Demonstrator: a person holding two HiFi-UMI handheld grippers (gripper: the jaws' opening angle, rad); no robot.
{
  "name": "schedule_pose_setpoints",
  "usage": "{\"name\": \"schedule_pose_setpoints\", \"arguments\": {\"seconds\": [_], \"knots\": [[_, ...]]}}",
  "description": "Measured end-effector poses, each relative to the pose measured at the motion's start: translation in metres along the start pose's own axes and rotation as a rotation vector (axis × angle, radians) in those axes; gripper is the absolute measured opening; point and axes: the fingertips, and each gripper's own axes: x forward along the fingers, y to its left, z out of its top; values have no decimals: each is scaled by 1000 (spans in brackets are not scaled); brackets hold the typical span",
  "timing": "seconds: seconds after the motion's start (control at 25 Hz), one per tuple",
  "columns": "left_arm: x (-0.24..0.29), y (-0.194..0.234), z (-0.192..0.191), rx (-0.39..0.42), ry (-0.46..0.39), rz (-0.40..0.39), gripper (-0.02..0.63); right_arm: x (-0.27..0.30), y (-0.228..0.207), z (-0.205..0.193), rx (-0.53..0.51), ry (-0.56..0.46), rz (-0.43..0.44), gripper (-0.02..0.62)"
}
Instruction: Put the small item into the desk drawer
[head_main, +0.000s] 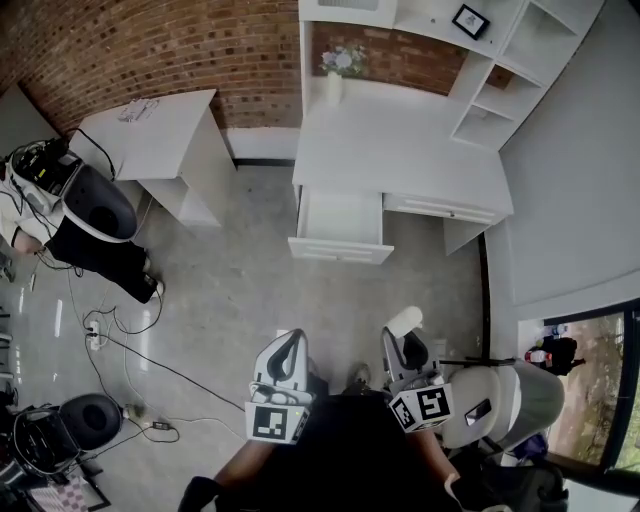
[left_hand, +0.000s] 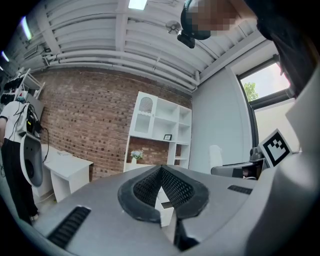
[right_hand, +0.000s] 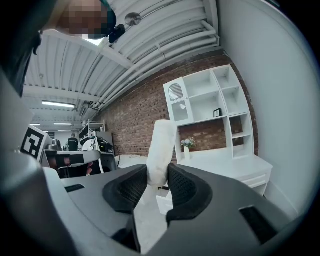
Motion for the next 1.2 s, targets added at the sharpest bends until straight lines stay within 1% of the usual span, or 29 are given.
{"name": "schedule_pose_setpoints", "arguments": {"seconds": [0.24,0.52,0.76,1.0,1.08,1.2], "knots": [[-3,23,-7,-18,20,-40,23,10,19,-3,-1,-2,-37,141],[18,31,-17,-22,52,-59,23,28,9,-8,19,7,-51,141],[56,40,-16,-15,51,-35,23,67,-17,-3,19,0,-21,141],[112,53,-11,1,49,-6,23,120,-57,10,11,-13,10,141],[134,53,-12,5,51,4,23,136,-74,14,6,-23,22,141],[183,62,-9,-5,66,19,23,175,-104,23,5,-19,39,141]]}}
